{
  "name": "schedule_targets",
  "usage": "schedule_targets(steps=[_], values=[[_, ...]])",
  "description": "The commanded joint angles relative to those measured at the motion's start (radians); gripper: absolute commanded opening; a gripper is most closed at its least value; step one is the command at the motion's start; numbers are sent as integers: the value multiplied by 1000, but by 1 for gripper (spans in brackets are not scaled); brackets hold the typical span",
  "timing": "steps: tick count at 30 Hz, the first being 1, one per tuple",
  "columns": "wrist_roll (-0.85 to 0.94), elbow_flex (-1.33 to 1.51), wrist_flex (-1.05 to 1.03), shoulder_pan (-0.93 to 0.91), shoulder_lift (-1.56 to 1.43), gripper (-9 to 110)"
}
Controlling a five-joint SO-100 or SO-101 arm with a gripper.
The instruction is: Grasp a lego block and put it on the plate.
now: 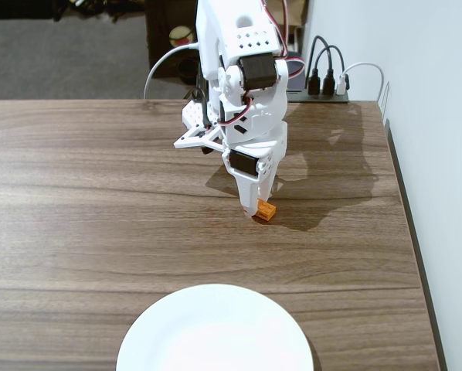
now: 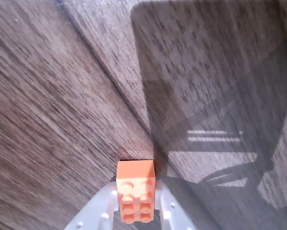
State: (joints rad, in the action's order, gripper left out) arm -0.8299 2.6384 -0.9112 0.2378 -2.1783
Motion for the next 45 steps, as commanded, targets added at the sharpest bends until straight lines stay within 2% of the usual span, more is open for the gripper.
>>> schedule_targets(steps=[1,15,25,34,45], values=[[-2,-37,0,-8,-20,4],[92,-38,-5,-64,-137,3],[377,-38,80,-110,-206,3],[690,-41,304,-184,-249,3],[862,-64,692,-252,-114,3]])
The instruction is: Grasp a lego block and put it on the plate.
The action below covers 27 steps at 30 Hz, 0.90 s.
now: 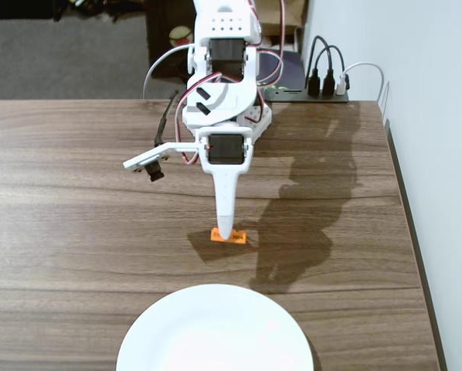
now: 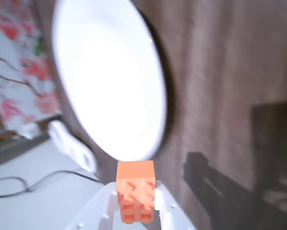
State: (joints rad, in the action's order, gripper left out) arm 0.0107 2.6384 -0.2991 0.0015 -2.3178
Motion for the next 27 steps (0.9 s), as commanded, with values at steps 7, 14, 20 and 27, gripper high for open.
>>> schedule_targets(steps=[7,14,20,27], values=[[29,-221,123,-38,210,3],[8,-364,115,-46,411,3],[-43,-503,69,-61,589,3],[-153,-713,-97,-72,749,3]])
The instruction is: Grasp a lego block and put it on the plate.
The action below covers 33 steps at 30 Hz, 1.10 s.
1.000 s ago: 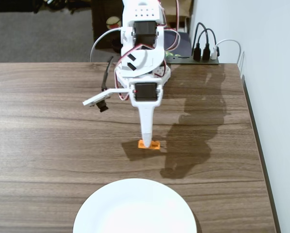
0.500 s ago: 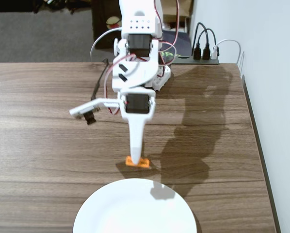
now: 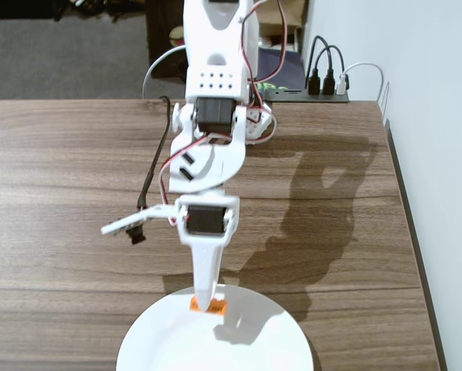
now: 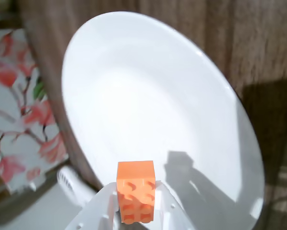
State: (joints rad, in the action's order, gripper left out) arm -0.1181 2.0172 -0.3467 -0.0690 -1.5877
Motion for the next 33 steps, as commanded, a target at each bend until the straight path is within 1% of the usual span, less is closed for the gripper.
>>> schedule_targets(steps=[1,8,19,21,22,33], values=[[-48,-118,-75,-2,35,3],[-156,-241,-224,12,137,3],[-199,-247,-233,26,179,4],[-195,-249,-236,26,181,18],[-195,-249,-236,26,181,24],[-190,-250,-258,23,160,24]])
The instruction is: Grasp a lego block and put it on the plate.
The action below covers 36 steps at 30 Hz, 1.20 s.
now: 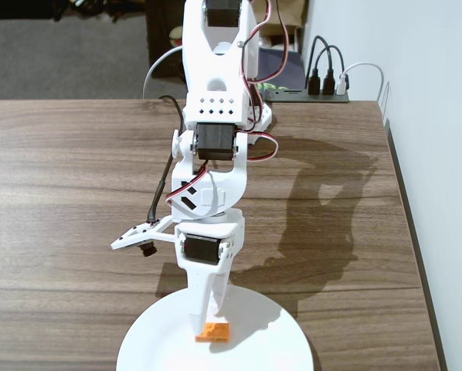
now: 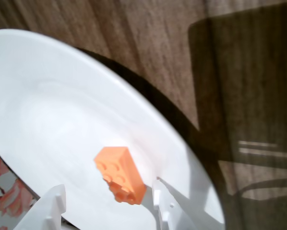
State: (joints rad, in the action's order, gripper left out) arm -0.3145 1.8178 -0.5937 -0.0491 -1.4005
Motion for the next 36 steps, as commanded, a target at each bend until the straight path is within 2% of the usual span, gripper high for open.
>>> schedule_targets(steps=[1,8,10,13,17,28,36], values=[[6,-51,-26,3,-41,24],[6,-28,-152,9,-196,23],[14,-2,-164,12,-250,18],[32,63,-164,14,-337,4],[89,187,-158,18,-463,1],[305,515,-130,26,-804,1],[348,764,-140,61,-1054,1]])
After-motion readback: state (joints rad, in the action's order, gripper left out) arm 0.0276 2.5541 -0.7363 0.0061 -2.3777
